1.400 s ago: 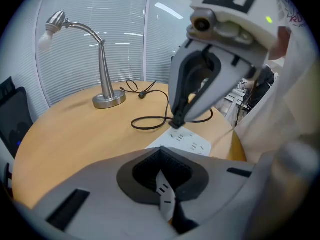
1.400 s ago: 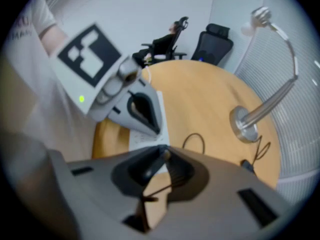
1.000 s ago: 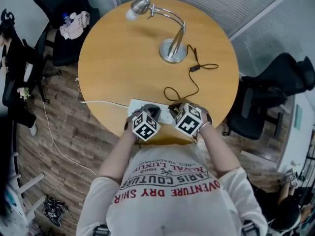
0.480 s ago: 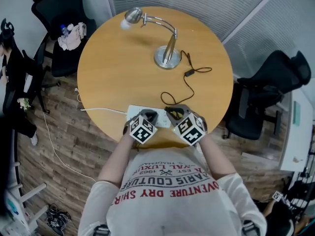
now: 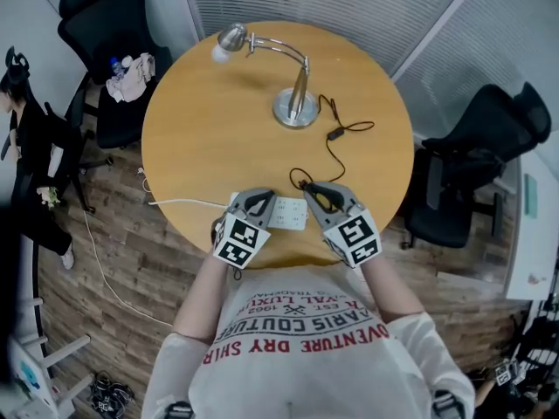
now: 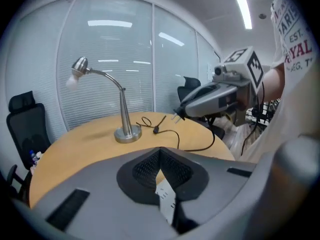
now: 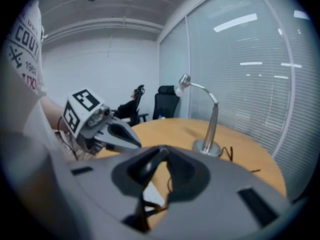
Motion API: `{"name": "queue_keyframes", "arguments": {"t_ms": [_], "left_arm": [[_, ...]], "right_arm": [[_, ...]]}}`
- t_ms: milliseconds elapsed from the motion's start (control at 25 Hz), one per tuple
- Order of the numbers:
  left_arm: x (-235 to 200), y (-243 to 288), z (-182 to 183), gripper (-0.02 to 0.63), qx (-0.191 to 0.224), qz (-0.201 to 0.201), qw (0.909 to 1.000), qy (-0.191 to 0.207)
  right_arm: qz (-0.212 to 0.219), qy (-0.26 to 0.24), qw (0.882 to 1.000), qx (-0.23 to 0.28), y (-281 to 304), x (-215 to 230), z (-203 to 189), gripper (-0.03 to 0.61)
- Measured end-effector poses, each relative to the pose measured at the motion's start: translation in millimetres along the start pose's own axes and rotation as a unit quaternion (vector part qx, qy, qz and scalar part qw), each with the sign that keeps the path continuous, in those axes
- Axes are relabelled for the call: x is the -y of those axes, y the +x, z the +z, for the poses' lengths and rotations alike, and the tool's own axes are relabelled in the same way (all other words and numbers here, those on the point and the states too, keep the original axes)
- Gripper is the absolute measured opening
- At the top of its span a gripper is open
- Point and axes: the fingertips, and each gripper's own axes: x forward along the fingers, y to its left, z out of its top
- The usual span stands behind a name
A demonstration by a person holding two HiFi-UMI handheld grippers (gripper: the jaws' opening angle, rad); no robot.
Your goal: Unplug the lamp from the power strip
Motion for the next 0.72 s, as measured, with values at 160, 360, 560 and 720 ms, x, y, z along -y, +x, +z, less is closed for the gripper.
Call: {"name": "queue_keyframes", "arguments": {"t_ms": [160,360,560,720], "left_arm": [[-17.8,-28.4,44.0,0.031,0.064,0.032,0.9972,-0.022],[-34.3,-68.4,89.8,0.031,0.164,0.045,0.9837,-0.058],[-54.3,-100.0,108.4,0.031,0.238,0.063,0.9631,-0.108],[-64.0,-109.9,104.0,0.031,0.244,0.082,0.9598,-0.112]], "right_arm": [[-0.023,-0.008,0.998,0.055,-13.7,1.0,24.7,0.074],[-0.044,0.010,0.991,0.125,-31.8,5.1,51.4,0.074],[-0.061,0.030,0.983,0.169,-46.7,13.0,63.4,0.074],[-0.069,0.039,0.979,0.187,-54.1,14.8,68.0,0.074]]}}
